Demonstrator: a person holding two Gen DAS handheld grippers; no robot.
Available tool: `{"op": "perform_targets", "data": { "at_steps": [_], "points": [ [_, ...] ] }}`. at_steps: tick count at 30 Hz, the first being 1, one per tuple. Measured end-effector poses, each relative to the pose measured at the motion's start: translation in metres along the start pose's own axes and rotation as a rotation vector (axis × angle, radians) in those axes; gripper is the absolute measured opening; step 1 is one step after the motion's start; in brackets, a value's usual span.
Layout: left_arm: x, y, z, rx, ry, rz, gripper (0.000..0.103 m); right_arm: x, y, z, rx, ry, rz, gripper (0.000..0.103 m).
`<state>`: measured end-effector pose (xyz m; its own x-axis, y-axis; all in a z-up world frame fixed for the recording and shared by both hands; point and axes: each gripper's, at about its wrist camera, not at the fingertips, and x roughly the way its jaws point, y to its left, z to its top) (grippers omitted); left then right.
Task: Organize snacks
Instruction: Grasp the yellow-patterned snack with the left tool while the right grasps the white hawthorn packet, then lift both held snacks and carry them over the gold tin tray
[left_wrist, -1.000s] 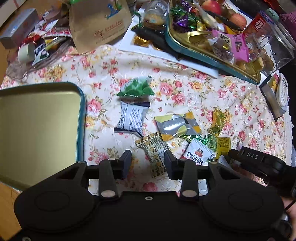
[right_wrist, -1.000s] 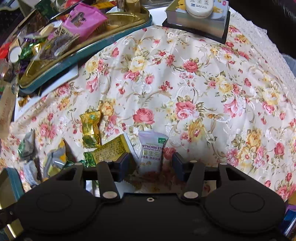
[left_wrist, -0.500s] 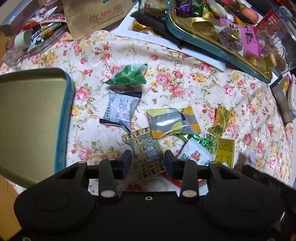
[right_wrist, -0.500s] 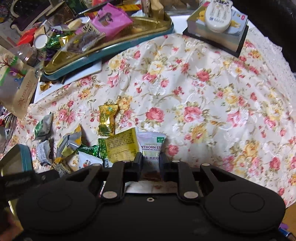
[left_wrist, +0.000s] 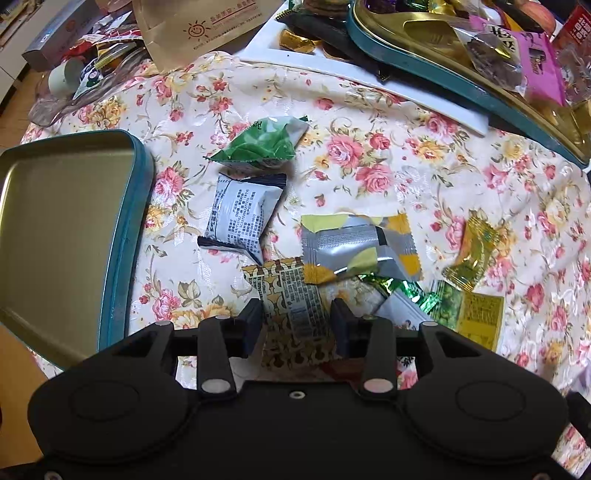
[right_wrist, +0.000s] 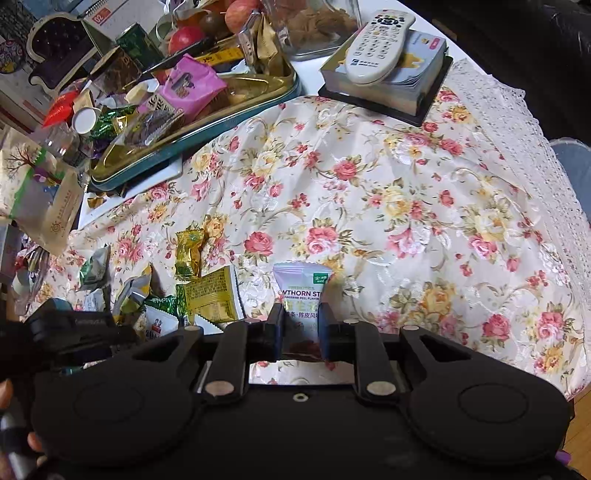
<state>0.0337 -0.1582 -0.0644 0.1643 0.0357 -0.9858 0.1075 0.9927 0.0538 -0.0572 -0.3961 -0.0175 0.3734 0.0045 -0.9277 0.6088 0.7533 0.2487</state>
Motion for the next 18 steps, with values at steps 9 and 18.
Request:
{"op": "perform_targets", "data": {
  "at_steps": [9, 18],
  "points": [
    [0.012, -0.002, 0.001, 0.039, 0.047, -0.045, 0.046, -0.007, 0.003, 0.002, 0.010, -0.006, 0.029, 0.021],
    [-0.011, 0.013, -0.003, 0.061, 0.009, -0.110, 0.041, -0.008, 0.013, 0.003, 0.043, 0.003, 0.080, 0.021]
  ]
}}
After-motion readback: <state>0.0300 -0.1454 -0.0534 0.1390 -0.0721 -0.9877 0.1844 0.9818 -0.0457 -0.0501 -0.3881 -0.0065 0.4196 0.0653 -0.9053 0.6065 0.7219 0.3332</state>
